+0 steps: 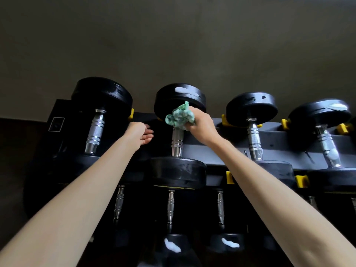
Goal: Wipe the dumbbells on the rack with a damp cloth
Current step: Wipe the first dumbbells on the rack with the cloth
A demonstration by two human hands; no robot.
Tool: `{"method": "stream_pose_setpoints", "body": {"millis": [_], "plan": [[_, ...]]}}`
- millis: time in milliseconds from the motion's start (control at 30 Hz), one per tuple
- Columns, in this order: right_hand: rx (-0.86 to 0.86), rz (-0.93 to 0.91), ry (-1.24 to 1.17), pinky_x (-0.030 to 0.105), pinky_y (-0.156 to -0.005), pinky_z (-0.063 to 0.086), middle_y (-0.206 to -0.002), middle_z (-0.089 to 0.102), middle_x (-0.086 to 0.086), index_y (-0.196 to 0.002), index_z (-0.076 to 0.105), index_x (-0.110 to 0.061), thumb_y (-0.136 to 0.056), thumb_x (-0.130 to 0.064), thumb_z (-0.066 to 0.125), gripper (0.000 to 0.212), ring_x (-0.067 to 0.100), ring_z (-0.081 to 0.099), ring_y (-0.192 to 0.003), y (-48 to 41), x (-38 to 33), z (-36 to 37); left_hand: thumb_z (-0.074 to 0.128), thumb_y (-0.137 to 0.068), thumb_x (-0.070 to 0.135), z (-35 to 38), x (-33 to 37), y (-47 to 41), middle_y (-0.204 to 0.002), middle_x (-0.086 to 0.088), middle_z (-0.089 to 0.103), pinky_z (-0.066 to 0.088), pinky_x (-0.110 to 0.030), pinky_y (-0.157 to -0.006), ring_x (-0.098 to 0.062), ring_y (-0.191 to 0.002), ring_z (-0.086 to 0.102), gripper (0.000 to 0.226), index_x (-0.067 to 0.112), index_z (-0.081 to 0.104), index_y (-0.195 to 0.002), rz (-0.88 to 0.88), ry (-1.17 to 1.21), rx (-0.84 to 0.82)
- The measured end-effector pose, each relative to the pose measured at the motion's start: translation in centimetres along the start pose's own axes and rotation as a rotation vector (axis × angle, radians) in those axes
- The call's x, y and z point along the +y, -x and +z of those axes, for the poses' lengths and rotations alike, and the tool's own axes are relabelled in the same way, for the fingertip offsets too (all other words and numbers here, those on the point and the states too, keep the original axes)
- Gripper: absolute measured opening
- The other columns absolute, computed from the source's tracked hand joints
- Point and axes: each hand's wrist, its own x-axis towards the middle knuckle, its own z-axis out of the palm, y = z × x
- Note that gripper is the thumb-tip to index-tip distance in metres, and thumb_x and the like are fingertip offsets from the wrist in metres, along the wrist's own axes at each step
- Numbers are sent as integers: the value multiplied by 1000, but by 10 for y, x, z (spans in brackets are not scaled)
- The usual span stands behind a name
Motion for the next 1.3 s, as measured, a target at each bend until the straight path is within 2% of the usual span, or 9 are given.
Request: {"method": "stream_pose_setpoints", "body": {"millis": [300, 500, 600, 700, 800, 933, 1033, 1100, 1300], "plan": [[-412, -323, 134, 20, -78, 37, -99, 66, 5, -107, 69, -10, -79, 5, 59, 33, 12, 44, -81, 15, -9, 7, 28, -98, 4, 12, -3, 0, -71, -6, 52, 41, -21, -53, -15, -60, 50, 36, -1, 49, -127, 24, 42, 5], [-564, -106, -89, 38, -79, 48, -95, 62, 17, -90, 67, -1, -74, 15, 52, 27, 28, 58, -85, 29, 2, -7, 26, -97, 2, 13, 3, 7, -72, -6, 52, 41, -20, -52, -15, -60, 50, 38, -1, 48, -128, 32, 16, 9], [-586, 9, -183, 27, -62, 42, -80, 54, 11, -68, 58, -14, -70, 19, 49, 34, 20, 50, -70, 35, 10, -18, 24, -97, 0, 17, 5, 12, -73, -6, 52, 41, -21, -54, -15, -60, 50, 39, -2, 45, -130, 41, 14, -8], [-593, 111, -84, 27, -59, 35, -69, 49, 11, -65, 56, -2, -65, 16, 48, 20, 16, 44, -66, 38, 19, -26, 26, -97, 1, 21, 7, 16, -72, -6, 53, 42, -19, -48, -15, -60, 50, 38, -1, 45, -130, 43, -5, -27], [-451, 213, 0, 25, -57, 34, -63, 51, 8, -68, 58, 2, -63, 9, 48, 13, 13, 44, -60, 37, 30, -32, 28, -97, 2, 23, 12, 18, -72, -6, 53, 42, -15, -35, -15, -59, 51, 37, -1, 43, -130, 48, -23, -29], [-95, 461, -489, 24, -65, 45, -78, 64, 3, -82, 66, -5, -65, 6, 57, 22, 13, 57, -72, 36, 32, -48, 32, -95, 0, 27, 20, 16, -87, -9, 54, 44, -15, -33, -15, -64, 51, 35, 1, 44, -128, 140, -26, 71], [160, 568, -910, 28, -69, 47, -93, 67, 7, -89, 63, -13, -73, 11, 50, 32, 20, 62, -81, 29, 29, -52, 37, -88, -7, 28, 26, 11, -131, -11, 44, 55, -31, -71, -22, -101, 51, 50, 11, 38, -135, 355, -145, 188], [347, 610, -1031, 26, -64, 45, -88, 65, 5, -85, 60, -14, -75, 8, 50, 27, 19, 60, -76, 23, 24, -51, 36, -86, -9, 28, 32, 11, -147, -5, 34, 40, -35, -104, -23, -128, 40, 65, 19, 29, -144, 481, -301, 216], [584, 720, -947, 40, -92, 50, -92, 63, 3, -85, 55, -19, -77, -1, 62, 20, 21, 61, -90, -3, 20, -41, 32, -82, -12, 29, 47, 2, -136, -8, 52, 40, -30, -103, -25, -126, 45, 64, 18, 49, -135, 571, -481, 210]]}}
